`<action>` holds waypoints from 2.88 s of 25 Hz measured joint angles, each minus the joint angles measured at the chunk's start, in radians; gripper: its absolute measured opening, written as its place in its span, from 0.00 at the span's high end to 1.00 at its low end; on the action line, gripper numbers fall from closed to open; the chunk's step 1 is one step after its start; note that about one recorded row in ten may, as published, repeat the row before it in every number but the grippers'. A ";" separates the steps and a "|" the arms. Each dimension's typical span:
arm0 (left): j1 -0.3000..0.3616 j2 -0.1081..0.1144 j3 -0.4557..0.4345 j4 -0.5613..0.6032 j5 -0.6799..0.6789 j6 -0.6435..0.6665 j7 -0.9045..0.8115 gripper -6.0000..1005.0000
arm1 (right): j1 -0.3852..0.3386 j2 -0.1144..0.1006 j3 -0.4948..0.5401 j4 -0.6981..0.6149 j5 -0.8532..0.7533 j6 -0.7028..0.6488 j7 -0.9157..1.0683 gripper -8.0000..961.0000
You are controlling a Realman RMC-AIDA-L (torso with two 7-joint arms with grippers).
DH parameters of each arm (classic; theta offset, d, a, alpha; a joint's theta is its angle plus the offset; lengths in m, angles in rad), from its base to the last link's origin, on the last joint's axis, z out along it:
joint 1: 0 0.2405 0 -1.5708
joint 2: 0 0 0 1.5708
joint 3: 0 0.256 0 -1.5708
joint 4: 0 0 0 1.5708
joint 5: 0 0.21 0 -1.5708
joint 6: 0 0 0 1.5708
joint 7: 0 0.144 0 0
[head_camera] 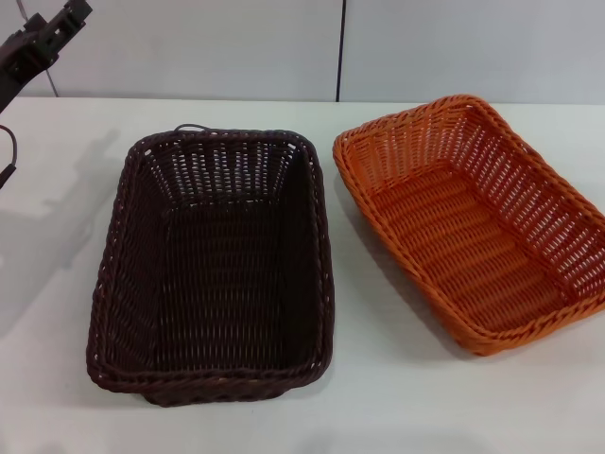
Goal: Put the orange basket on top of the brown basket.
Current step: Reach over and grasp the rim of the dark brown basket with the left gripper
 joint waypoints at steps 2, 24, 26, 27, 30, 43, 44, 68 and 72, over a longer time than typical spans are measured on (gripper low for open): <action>0.000 0.000 0.000 0.000 -0.001 0.000 0.000 0.14 | 0.000 0.000 0.000 0.002 0.008 0.000 0.000 0.32; -0.004 0.013 0.042 -0.036 0.007 0.001 -0.079 0.14 | -0.014 0.001 0.000 0.005 0.030 0.000 0.000 0.32; -0.004 0.063 0.138 -0.106 0.045 0.015 -0.215 0.14 | -0.019 0.001 0.000 0.006 0.047 0.000 0.004 0.32; -0.004 0.084 0.169 -0.131 0.066 0.019 -0.273 0.14 | -0.020 0.001 0.000 0.006 0.050 0.000 0.005 0.32; -0.003 0.183 0.294 -0.247 0.226 0.018 -0.581 0.14 | -0.030 0.002 0.000 0.006 0.052 0.000 0.007 0.32; -0.092 0.278 0.381 -0.732 1.015 -0.368 -1.349 0.14 | -0.069 -0.005 0.000 -0.004 0.053 0.000 0.010 0.32; -0.092 0.278 0.381 -0.732 1.015 -0.368 -1.349 0.14 | -0.070 -0.005 0.000 -0.004 0.053 0.000 0.008 0.32; -0.144 -0.001 0.346 -0.848 1.553 -0.539 -1.545 0.15 | -0.072 -0.027 -0.010 -0.004 0.051 0.023 0.002 0.32; -0.146 -0.002 0.346 -0.823 1.554 -0.528 -1.546 0.15 | -0.071 -0.028 -0.009 0.000 0.049 0.024 0.002 0.32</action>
